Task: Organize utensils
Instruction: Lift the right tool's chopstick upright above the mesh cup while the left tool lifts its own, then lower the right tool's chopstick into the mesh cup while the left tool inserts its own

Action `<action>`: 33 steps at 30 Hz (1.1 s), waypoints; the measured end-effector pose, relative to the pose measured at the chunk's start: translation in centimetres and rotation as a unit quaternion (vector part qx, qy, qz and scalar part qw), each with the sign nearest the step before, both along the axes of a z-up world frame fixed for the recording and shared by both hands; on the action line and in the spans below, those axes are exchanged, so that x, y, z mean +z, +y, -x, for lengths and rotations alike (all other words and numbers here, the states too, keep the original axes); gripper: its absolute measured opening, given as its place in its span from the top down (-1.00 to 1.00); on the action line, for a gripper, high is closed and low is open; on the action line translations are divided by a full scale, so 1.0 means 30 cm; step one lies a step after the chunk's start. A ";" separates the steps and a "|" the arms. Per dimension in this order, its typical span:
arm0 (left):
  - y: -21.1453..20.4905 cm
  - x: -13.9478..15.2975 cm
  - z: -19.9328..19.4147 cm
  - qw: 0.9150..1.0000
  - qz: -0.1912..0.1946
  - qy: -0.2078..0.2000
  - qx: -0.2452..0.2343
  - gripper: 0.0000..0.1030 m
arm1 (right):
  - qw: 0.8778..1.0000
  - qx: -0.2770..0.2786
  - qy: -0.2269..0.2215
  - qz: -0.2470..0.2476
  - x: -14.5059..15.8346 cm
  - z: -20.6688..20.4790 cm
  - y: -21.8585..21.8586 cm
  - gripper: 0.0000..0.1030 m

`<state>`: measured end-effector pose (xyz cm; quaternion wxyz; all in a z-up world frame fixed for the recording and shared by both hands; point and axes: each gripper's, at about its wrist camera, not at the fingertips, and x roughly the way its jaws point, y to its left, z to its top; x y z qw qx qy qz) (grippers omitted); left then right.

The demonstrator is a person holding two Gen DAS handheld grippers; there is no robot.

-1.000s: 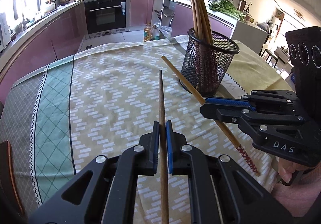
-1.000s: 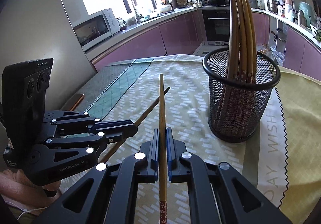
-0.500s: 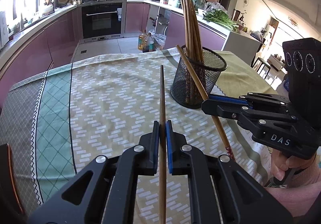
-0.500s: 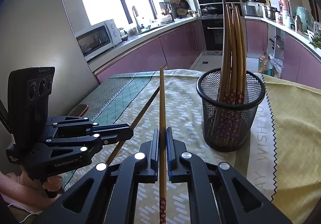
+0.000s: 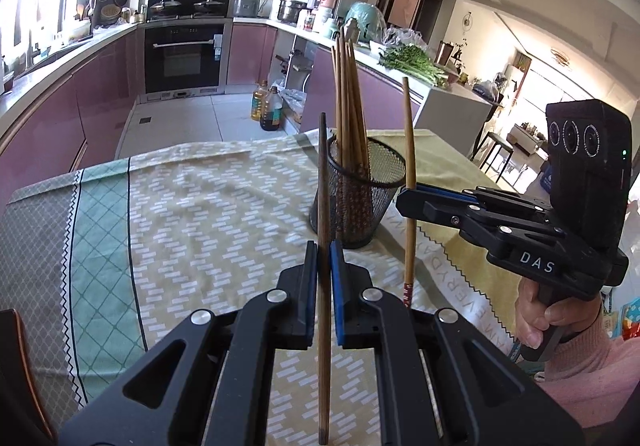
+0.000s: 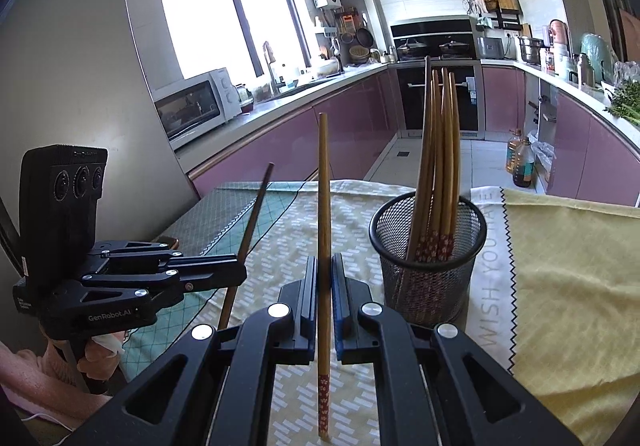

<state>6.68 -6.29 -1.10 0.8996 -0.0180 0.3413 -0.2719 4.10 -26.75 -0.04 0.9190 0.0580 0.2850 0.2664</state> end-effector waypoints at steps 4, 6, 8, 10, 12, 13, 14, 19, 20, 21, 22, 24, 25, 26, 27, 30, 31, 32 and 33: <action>-0.003 0.031 0.004 1.000 0.006 -0.011 0.001 0.86 | 1.000 -0.004 -0.010 -0.004 0.017 0.004 -0.011 0.89; -0.008 0.041 0.001 1.000 0.008 -0.015 0.000 0.86 | 1.000 -0.005 -0.013 -0.005 0.025 0.002 -0.016 0.89; -0.012 0.050 -0.003 1.000 0.012 -0.020 0.000 0.86 | 1.000 -0.007 -0.016 -0.006 0.032 -0.001 -0.021 0.89; -0.018 0.059 -0.004 1.000 0.013 -0.024 -0.001 0.86 | 1.000 -0.008 -0.021 -0.007 0.039 -0.005 -0.029 0.89; -0.023 0.066 -0.004 0.999 0.015 -0.028 -0.002 0.86 | 1.000 -0.009 -0.024 -0.007 0.045 -0.008 -0.037 0.89; -0.026 0.068 -0.005 0.999 0.016 -0.030 -0.002 0.86 | 1.000 -0.009 -0.027 -0.007 0.050 -0.010 -0.040 0.89; -0.029 0.070 -0.009 0.999 0.016 -0.031 -0.002 0.86 | 1.000 -0.010 -0.028 -0.006 0.053 -0.011 -0.036 0.89; -0.040 0.091 -0.014 0.999 0.021 -0.039 -0.002 0.86 | 0.999 -0.013 -0.037 -0.005 0.069 -0.016 -0.046 0.89; -0.043 0.096 -0.018 0.999 0.021 -0.040 -0.003 0.86 | 0.999 -0.014 -0.039 -0.005 0.073 -0.019 -0.048 0.89; -0.046 0.101 -0.019 0.999 0.022 -0.042 -0.003 0.86 | 0.999 -0.014 -0.041 -0.004 0.076 -0.019 -0.046 0.89; -0.048 0.105 -0.021 0.999 0.023 -0.044 -0.002 0.86 | 0.999 -0.015 -0.042 -0.004 0.079 -0.022 -0.047 0.89; -0.052 0.108 -0.028 0.999 0.024 -0.046 -0.003 0.86 | 0.999 -0.017 -0.046 -0.003 0.086 -0.024 -0.051 0.89; -0.054 0.110 -0.031 0.999 0.024 -0.047 -0.003 0.86 | 0.999 -0.017 -0.047 -0.003 0.089 -0.025 -0.054 0.89; -0.056 0.113 -0.033 0.999 0.024 -0.048 -0.003 0.86 | 0.999 -0.018 -0.049 -0.003 0.094 -0.026 -0.056 0.89; -0.057 0.118 -0.035 0.998 0.024 -0.049 -0.003 0.86 | 0.999 -0.018 -0.051 -0.002 0.098 -0.027 -0.057 0.89; -0.061 0.131 -0.047 0.998 0.027 -0.054 -0.005 0.86 | 0.998 -0.020 -0.060 0.000 0.113 -0.027 -0.064 0.89; -0.063 0.139 -0.050 0.998 0.027 -0.057 -0.005 0.86 | 0.998 -0.020 -0.063 0.000 0.121 -0.028 -0.067 0.89; -0.063 0.148 -0.055 0.998 0.028 -0.059 -0.005 0.86 | 0.998 -0.021 -0.066 0.000 0.128 -0.029 -0.069 0.89; -0.064 0.154 -0.059 0.998 0.029 -0.061 -0.005 0.86 | 0.997 -0.022 -0.069 0.001 0.135 -0.030 -0.071 0.89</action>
